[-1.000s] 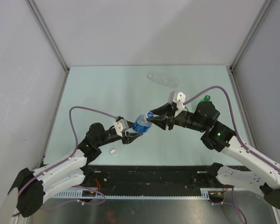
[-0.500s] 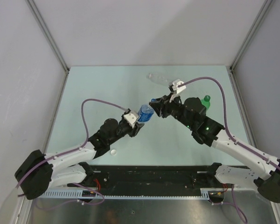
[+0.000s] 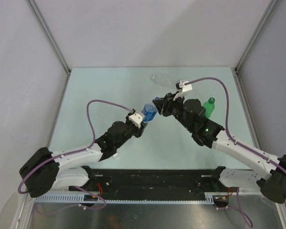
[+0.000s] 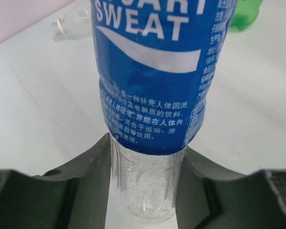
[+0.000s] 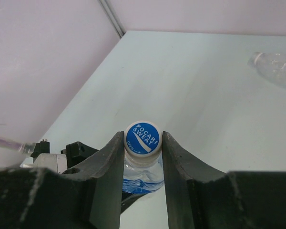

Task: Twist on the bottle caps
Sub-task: Screw the bottle cap onto the plastic bottle.

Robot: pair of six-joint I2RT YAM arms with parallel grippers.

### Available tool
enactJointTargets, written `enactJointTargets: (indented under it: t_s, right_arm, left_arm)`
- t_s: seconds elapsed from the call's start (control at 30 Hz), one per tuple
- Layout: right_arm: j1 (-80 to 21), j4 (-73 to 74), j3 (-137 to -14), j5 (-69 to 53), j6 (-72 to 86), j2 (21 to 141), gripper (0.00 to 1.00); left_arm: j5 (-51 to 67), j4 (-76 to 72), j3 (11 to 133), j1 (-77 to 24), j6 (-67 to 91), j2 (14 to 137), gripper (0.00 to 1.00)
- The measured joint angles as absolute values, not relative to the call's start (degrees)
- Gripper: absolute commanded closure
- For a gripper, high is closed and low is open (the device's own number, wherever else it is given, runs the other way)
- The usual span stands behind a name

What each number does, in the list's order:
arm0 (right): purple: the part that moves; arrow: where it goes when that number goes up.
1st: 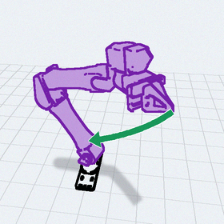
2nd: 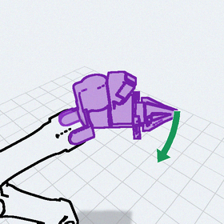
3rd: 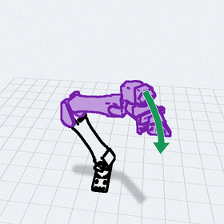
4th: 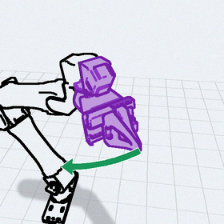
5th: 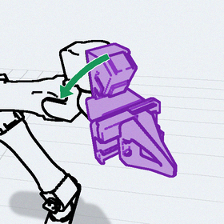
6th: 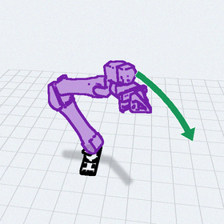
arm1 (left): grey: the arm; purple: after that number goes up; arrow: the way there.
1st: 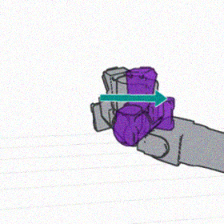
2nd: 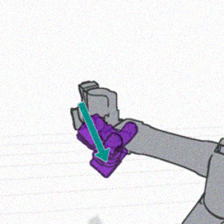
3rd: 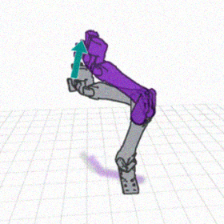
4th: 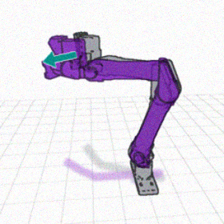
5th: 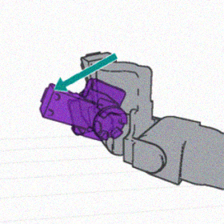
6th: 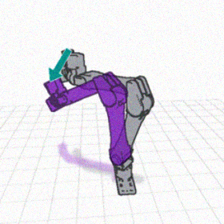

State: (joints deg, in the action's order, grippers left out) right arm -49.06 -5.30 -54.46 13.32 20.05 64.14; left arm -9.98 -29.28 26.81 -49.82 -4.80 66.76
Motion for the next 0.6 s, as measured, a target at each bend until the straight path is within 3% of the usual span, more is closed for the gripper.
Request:
enactJointTargets:
  t_s: [0.47, 0.6]
  right_arm:
    - [-49.32, -9.78, -54.5, 13.74, 22.85, 64.34, 1.0]
    - [-49.32, -9.96, -54.5, 13.93, 22.81, 64.73, 0.87]
  left_arm:
    - [-13.41, -36.34, 26.24, -51.22, -4.08, 68.29, 1.0]
    - [-13.89, -37.21, 26.24, -51.31, -4.05, 69.28, 1.0]
